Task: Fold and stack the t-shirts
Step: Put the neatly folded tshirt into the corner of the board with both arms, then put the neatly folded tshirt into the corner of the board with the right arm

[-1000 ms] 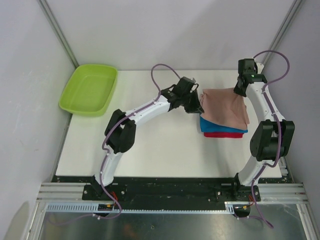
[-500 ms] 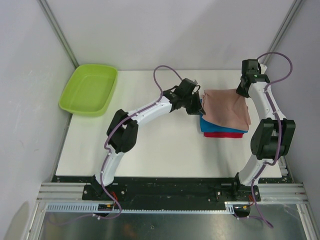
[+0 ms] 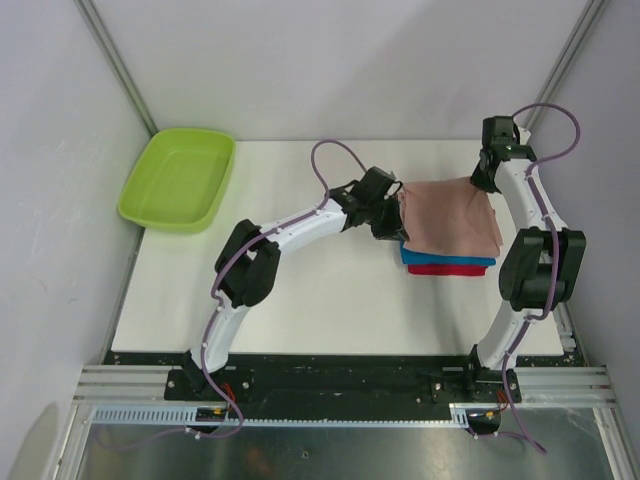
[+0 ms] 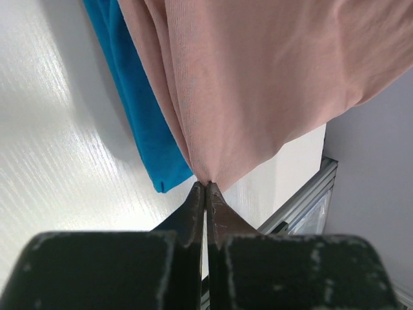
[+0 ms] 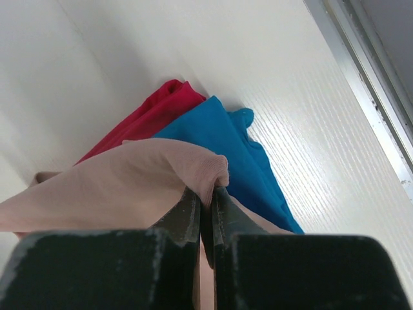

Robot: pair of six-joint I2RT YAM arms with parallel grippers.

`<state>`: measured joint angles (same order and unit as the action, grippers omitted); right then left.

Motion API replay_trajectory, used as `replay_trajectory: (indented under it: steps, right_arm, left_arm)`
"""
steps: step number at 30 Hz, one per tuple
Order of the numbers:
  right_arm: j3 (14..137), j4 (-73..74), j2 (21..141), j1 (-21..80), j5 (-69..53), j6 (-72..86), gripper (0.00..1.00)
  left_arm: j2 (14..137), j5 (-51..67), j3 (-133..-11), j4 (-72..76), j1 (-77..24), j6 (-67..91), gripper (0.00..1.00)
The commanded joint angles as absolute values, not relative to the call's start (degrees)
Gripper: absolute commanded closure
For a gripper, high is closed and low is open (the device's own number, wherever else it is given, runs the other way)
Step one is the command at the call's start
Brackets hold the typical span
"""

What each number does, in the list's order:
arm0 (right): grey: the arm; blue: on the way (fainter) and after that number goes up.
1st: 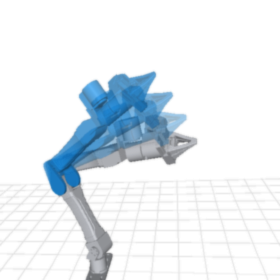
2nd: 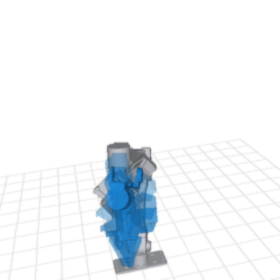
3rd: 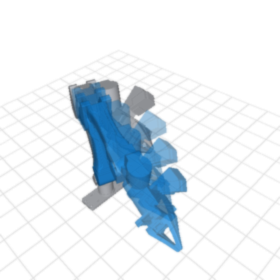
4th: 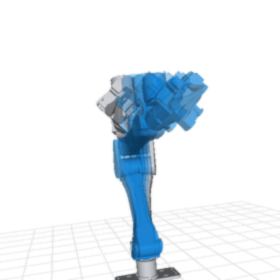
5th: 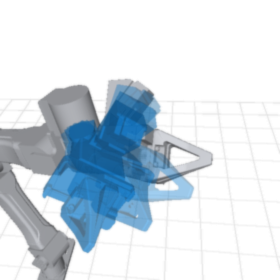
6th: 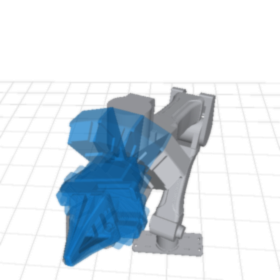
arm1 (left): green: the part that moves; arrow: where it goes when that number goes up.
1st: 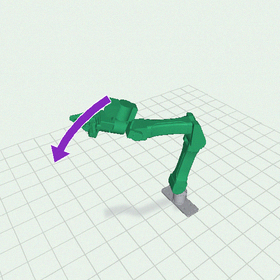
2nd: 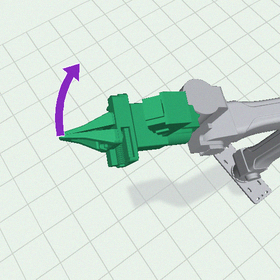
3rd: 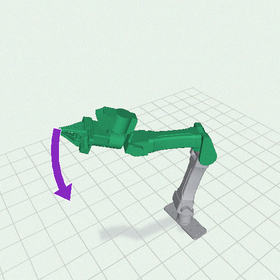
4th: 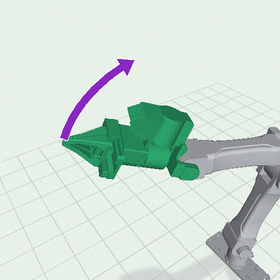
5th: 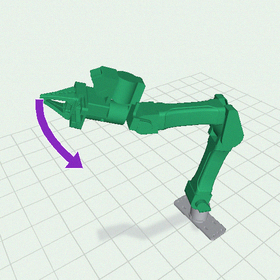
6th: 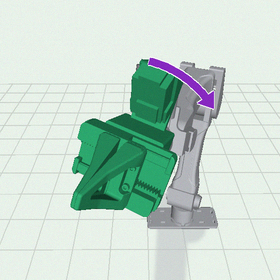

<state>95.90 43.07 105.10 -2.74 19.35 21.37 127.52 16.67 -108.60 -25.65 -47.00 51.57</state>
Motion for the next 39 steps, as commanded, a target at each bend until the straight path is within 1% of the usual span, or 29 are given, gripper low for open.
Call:
replay_trajectory:
  steps: [1,4,5,6,8,9,10,11,12,13,16,17,18,20,23,27,30,35,39]
  right_arm:
    - [99.9,40.7,105.9,-3.2,19.6,21.8,1.00]
    - [100.3,41.0,107.0,-3.2,19.5,21.6,1.00]
    - [100.7,41.3,107.6,-3.2,19.7,21.5,0.96]
    - [101.4,41.7,108.2,-3.3,20.1,21.4,0.84]
    - [103.7,43.4,109.8,-3.3,21.3,20.8,0.54]
    - [105.7,44.9,110.7,-3.4,22.5,20.7,0.40]
    - [108.0,46.6,111.8,-3.4,23.9,20.7,0.31]
    - [110.7,48.7,112.8,-3.4,24.8,20.6,0.25]
    - [113.4,50.6,113.6,-3.4,25.1,20.6,0.22]
    - [115.8,52.2,114.1,-3.4,25.3,20.6,0.20]
    - [119.8,55.0,113.6,-3.1,23.9,20.7,0.17]
    - [120.3,55.6,113.2,-2.8,23.5,20.8,0.17]
    - [120.5,56.0,112.9,-2.5,23.2,21.1,0.17]
    - [119.5,56.4,111.9,-1.4,22.7,21.7,0.17]
    - [114.8,54.9,109.3,1.4,20.1,22.9,0.17]
    - [103.5,46.5,104.3,4.6,11.3,24.7,0.17]
    - [97.7,39.5,103.2,6.0,5.0,25.3,0.18]
    - [96.5,34.2,105.8,10.7,5.6,23.8,0.18]
    - [98.1,32.3,109.3,13.1,2.6,26.7,0.19]
  left_arm:
    - [125.9,16.6,-107.9,-25.3,-47.6,51.5,1.00]
    - [126.1,16.5,-107.5,-25.3,-47.8,51.5,1.00]
    - [126.3,16.6,-107.4,-25.3,-47.9,51.4,1.00]
    - [126.5,16.6,-107.1,-25.3,-48.0,51.4,1.00]
    - [127.0,16.3,-106.2,-25.3,-48.2,51.5,1.00]
    - [127.5,16.3,-105.9,-25.3,-48.2,51.5,1.00]
    - [128.2,16.6,-105.7,-25.3,-48.2,51.5,0.99]
    - [128.8,17.0,-105.6,-25.3,-48.2,51.5,0.99]
    - [129.1,17.2,-105.2,-25.3,-48.3,51.6,0.96]
    - [128.9,17.0,-104.7,-25.2,-48.3,51.6,0.91]
    - [126.5,14.6,-103.5,-24.9,-48.3,49.9,0.67]
    - [125.5,13.9,-103.3,-24.9,-48.2,49.4,0.62]
    - [124.6,13.5,-103.2,-24.9,-48.1,49.1,0.59]
    - [123.2,13.2,-102.7,-24.9,-47.6,48.8,0.57]
    - [121.3,13.0,-101.4,-24.9,-47.1,48.4,0.56]
    - [117.5,11.8,-97.7,-24.9,-45.7,47.3,0.55]
    - [113.6,10.9,-94.0,-24.8,-43.7,46.2,0.54]
    - [106.9,9.9,-86.8,-24.8,-39.1,43.7,0.52]
    - [103.4,10.4,-82.7,-24.6,-35.6,42.7,0.52]
